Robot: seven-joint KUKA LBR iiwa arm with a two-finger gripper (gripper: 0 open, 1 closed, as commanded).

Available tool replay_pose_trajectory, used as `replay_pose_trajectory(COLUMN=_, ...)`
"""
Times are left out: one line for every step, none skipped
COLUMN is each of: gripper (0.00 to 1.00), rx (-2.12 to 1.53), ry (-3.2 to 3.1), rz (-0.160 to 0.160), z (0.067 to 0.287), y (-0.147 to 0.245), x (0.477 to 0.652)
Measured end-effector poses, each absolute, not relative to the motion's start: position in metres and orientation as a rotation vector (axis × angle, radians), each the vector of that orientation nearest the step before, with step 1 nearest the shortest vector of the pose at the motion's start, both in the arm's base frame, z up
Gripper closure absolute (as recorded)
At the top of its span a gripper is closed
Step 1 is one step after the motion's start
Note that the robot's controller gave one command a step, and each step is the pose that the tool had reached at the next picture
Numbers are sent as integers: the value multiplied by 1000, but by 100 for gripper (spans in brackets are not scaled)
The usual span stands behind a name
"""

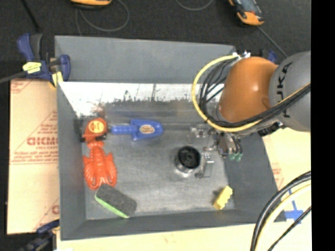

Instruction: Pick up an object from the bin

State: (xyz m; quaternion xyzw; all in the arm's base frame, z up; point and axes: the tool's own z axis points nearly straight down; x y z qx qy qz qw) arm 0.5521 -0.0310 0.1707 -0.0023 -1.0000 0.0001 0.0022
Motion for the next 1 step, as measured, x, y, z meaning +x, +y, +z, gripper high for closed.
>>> replay_pose_trajectory(gripper=0, rx=-7, ry=-3145, rz=1, z=175, y=-31, x=554)
